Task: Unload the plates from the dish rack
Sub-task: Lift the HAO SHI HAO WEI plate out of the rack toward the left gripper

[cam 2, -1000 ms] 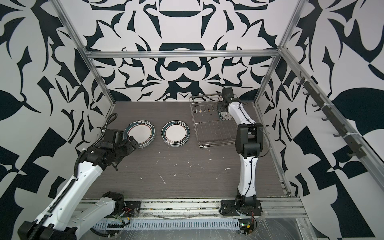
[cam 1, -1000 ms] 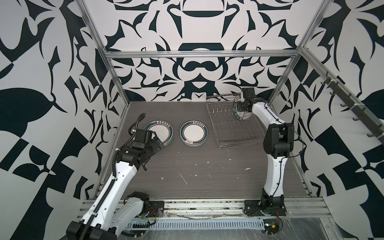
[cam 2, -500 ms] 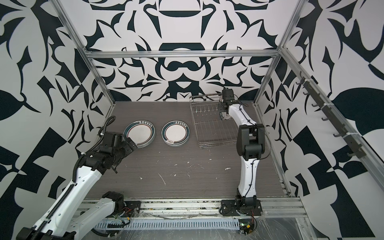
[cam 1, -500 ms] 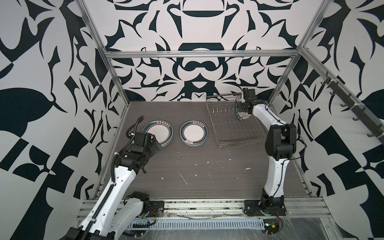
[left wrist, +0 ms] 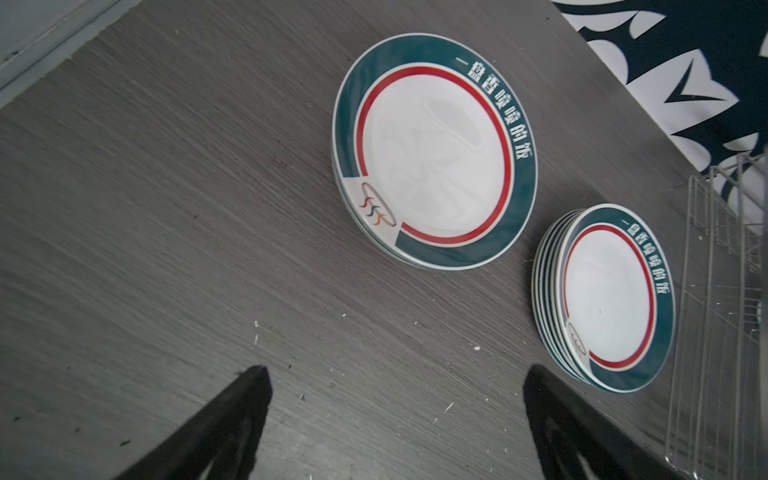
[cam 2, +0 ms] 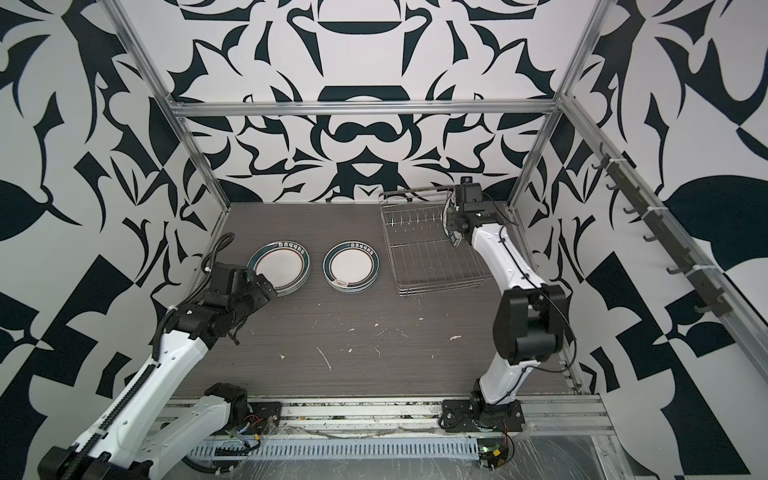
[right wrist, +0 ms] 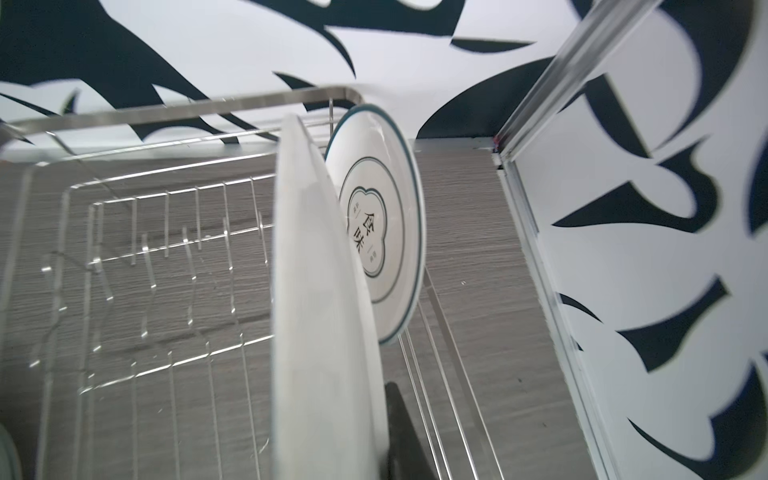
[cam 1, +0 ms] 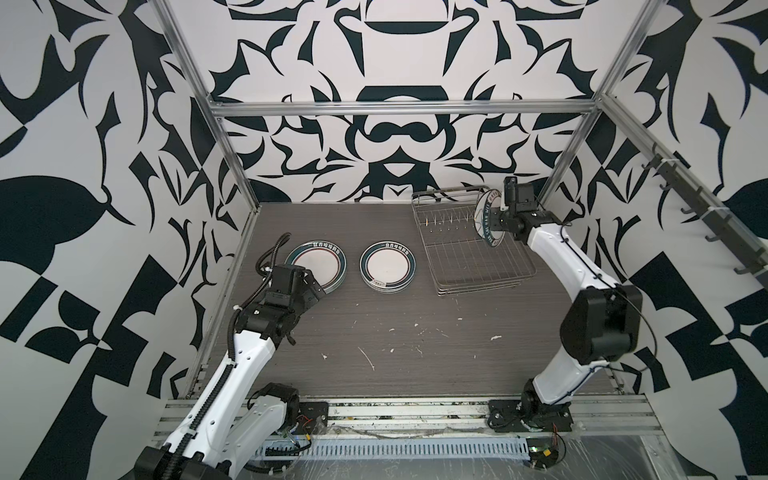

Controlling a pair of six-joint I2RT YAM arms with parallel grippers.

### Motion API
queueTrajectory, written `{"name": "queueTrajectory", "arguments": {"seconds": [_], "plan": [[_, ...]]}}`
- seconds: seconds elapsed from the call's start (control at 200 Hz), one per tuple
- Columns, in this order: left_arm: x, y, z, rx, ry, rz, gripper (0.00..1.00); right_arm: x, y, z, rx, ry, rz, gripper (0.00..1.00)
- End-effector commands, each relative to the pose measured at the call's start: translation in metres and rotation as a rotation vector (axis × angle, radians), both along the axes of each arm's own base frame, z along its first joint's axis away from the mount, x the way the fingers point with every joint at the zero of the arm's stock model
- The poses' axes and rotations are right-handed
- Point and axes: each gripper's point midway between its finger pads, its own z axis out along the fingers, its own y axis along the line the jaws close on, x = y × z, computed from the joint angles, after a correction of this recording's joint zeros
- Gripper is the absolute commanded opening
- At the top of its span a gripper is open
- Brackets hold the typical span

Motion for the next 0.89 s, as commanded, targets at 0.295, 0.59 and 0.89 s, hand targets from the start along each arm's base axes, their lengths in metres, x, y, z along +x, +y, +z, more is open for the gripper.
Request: {"name": "queueTrajectory", "arguments": {"seconds": [0.295, 0.59, 0.89], "plan": [[0.036, -0.032, 0.021, -0.083, -0.055, -0.122, 0.99, -0.091, 0.036, 0.097, 0.199, -0.519, 0.054, 0.0], [0.063, -0.078, 0.027, -0.259, -0.107, -0.268, 0.99, -0.114, 0.072, 0.055, 0.834, -0.571, 0.023, 0.0], [0.072, -0.103, 0.03, -0.358, -0.148, -0.37, 0.99, -0.111, 0.166, 0.016, 1.222, -0.131, 0.078, 0.0]]}}
